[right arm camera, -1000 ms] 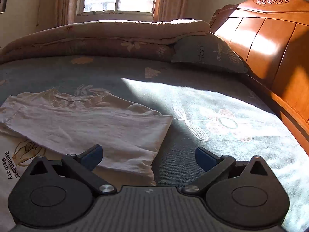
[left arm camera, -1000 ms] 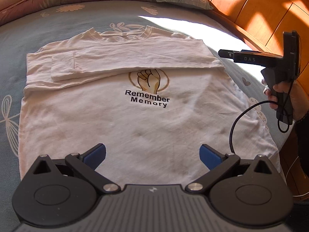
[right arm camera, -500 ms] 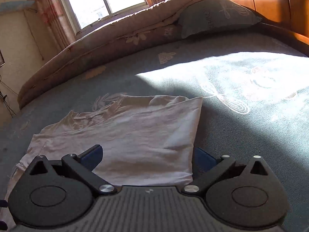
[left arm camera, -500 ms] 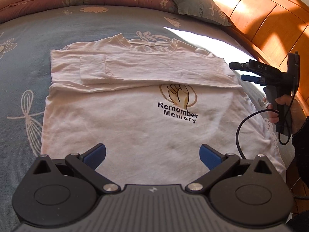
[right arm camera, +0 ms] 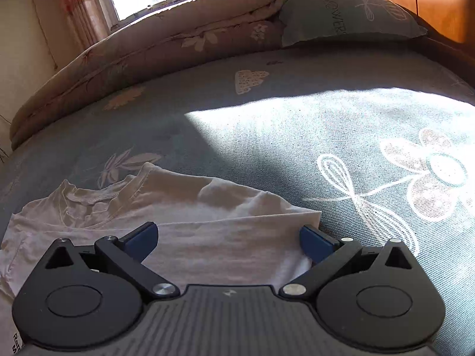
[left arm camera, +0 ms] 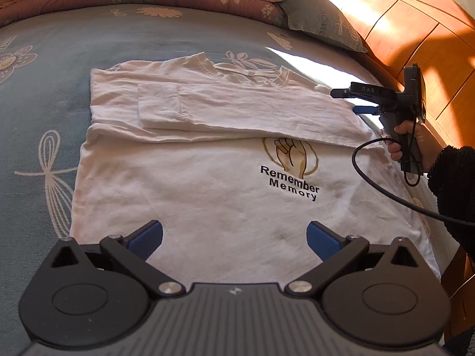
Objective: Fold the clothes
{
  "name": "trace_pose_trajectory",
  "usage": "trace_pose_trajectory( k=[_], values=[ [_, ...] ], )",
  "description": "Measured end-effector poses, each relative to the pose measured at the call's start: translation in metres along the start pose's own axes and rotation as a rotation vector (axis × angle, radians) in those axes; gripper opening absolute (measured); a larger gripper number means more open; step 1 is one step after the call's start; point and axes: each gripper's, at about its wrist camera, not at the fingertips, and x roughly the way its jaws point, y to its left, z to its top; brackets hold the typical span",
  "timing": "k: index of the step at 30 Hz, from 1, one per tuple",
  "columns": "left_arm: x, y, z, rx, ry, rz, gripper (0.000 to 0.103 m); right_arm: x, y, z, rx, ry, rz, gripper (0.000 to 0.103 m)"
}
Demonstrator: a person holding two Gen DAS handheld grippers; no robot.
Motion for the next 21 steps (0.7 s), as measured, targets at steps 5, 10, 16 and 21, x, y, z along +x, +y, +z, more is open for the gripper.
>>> trace_pose_trajectory(
  k=[5, 10, 16, 21],
  values=[
    [-0.003, 0.000, -0.001, 0.004, 0.001, 0.012, 0.102, 0.012, 0.000, 0.013, 0.009, 0.038, -0.024, 0.103],
    [-0.012, -0.001, -0.005, 0.027, 0.002, 0.026, 0.102, -0.033, 0.027, 0.006, -0.053, 0.028, 0.014, 0.103],
    [-0.017, -0.012, -0.021, 0.084, 0.040, 0.018, 0.102, -0.111, 0.070, -0.054, -0.223, 0.107, 0.070, 0.103],
    [-0.021, -0.027, -0.045, 0.162, 0.088, 0.008, 0.102, -0.140, 0.091, -0.114, -0.272, 0.173, 0.081, 0.103]
  ],
)
